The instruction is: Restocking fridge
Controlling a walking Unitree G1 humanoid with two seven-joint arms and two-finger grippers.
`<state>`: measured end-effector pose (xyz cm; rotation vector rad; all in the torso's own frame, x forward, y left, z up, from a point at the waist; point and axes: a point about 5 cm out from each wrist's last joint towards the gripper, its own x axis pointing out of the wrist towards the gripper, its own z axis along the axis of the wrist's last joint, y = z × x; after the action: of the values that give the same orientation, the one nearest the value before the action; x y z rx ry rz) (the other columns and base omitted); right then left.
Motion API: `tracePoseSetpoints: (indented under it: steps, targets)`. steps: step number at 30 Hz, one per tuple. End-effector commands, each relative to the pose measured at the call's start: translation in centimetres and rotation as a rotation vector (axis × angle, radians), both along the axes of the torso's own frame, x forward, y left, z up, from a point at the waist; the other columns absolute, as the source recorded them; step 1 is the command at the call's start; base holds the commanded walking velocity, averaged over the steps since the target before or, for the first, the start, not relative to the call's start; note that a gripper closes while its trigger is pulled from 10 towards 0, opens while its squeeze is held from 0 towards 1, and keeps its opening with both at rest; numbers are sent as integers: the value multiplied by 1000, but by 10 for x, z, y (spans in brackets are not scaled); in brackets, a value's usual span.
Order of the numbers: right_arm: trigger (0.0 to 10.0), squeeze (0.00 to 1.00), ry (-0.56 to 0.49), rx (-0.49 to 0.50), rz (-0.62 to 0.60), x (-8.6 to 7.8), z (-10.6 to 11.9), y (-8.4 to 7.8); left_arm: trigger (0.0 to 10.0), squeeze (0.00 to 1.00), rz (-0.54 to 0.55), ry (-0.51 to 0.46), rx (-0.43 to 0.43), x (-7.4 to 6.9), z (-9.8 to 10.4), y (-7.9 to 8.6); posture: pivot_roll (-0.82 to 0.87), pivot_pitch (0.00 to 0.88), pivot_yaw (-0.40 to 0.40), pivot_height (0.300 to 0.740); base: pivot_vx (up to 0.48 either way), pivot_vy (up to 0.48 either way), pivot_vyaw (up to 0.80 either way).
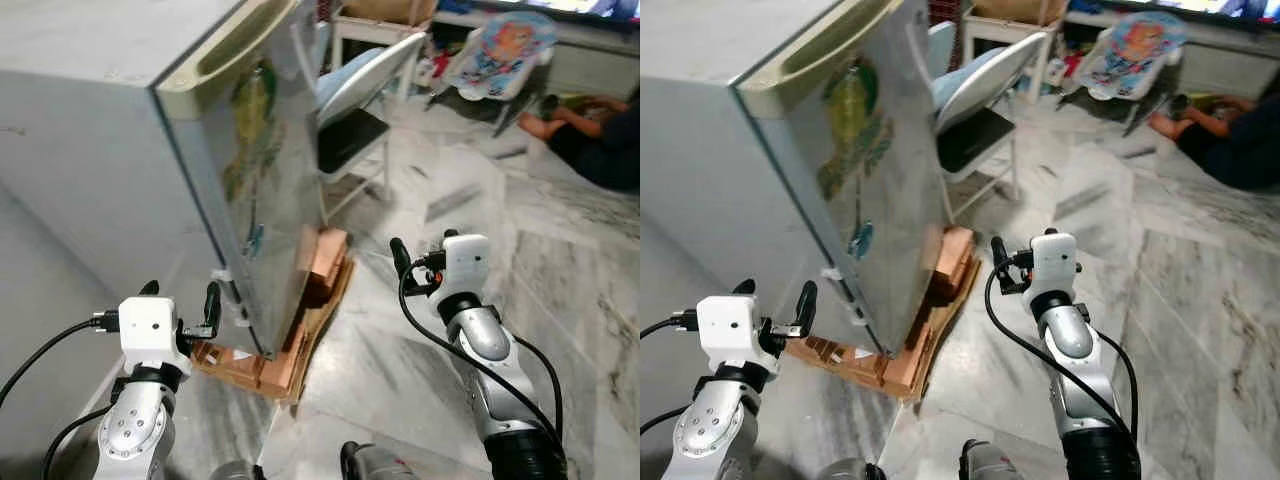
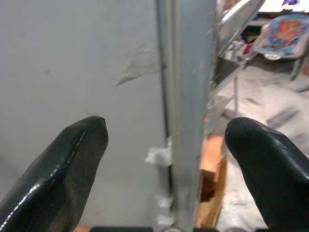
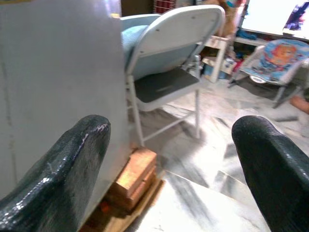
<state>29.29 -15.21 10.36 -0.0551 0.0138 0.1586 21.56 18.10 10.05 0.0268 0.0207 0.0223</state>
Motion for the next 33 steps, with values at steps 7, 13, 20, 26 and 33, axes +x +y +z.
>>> tracePoseSetpoints:
  steps: [7,13,20,26,33]
  targets:
    - [10000,0,4,-18,24,-2,2,3,10000,0,12,23,-28,7,-2,3,-10,106,-5,740,0,0,-800]
    - [10000,0,6,-11,24,-3,2,6,10000,0,14,18,-22,18,-1,10,-17,114,2,740,0,0,-649]
    - [10000,0,24,-33,68,-8,-2,8,10000,0,3,13,-35,32,1,13,-37,122,6,740,0,0,-61]
    - [10000,0,62,-35,55,-17,-10,3,10000,0,-57,20,-68,47,2,8,-51,134,8,740,0,0,0]
    - [10000,0,110,-48,72,-21,-17,6,10000,0,-159,44,-96,55,0,-9,-59,144,8,740,0,0,0]
